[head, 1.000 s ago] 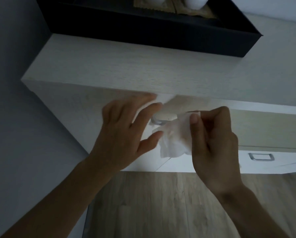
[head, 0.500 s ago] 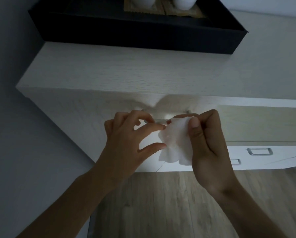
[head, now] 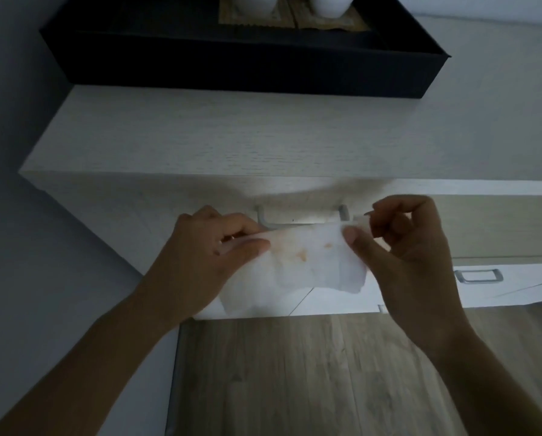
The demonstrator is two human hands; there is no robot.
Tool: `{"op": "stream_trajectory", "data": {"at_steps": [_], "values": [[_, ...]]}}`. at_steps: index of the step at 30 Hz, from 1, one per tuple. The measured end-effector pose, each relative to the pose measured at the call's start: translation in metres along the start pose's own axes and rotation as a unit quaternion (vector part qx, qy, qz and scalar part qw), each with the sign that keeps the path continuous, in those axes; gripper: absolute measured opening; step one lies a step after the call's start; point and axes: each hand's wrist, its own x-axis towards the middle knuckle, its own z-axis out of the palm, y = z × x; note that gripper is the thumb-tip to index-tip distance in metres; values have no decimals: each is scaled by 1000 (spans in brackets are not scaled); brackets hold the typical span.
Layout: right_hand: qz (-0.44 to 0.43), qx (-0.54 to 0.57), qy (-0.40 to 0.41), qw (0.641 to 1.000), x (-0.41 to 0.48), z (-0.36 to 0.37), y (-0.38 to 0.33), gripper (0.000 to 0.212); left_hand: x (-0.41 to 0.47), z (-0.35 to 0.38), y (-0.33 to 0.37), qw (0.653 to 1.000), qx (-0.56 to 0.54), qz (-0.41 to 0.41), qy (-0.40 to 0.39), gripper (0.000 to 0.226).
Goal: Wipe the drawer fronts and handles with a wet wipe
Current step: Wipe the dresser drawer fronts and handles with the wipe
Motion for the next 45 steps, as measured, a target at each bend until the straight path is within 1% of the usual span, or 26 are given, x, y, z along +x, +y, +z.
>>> {"op": "stream_trajectory", "data": {"at_steps": [1,4,7,8,10,11,12,14,16,18,19,21,24,27,28,30,35,38,41,43,45], "values": [[-17,-33,30,999,3,0,2,40,4,1,-2,999,13,16,28,9],[-72,-137,98,983,7,5,15,44,11,12,-4,981,114,90,126,27],[-96,-192,148,965,8,10,34,43,14,22,-6,950,214,140,181,26],[-111,-207,167,958,10,11,39,38,14,25,-7,934,247,163,199,22],[-162,-260,200,931,12,12,48,19,16,30,-9,894,314,207,243,12],[-189,-292,211,914,13,13,52,11,17,31,-10,872,347,223,262,11],[-212,-316,217,899,13,15,55,10,17,31,-12,854,373,237,274,12],[-274,-339,205,876,9,23,58,16,17,28,-15,836,393,262,280,14],[-351,-353,138,856,2,34,61,21,17,26,-19,831,398,276,273,13],[-405,-376,66,831,-1,43,67,23,15,24,-22,834,395,286,258,10],[-418,-391,53,818,0,46,70,24,14,23,-23,834,396,291,250,9],[-431,-403,66,805,4,52,73,24,14,18,-25,829,404,295,249,16],[-443,-378,95,807,9,59,68,17,22,7,-29,830,398,264,289,32],[-436,-345,94,826,12,51,68,11,25,7,-47,836,418,206,289,61],[-433,-337,99,830,13,48,69,10,23,9,-55,831,439,200,278,70],[-438,-326,111,830,15,47,69,10,16,14,-72,811,477,215,262,79],[-461,-308,77,829,20,80,70,12,17,16,-90,789,495,256,258,75],[-458,-305,64,833,24,64,78,17,18,16,-90,795,480,266,259,77],[-457,-320,76,826,25,45,80,14,18,16,-90,798,473,275,252,79],[-466,-328,74,818,26,53,80,15,19,16,-91,796,476,276,252,80],[-478,-317,62,816,25,71,79,17,22,18,-93,795,479,272,253,73]]}}
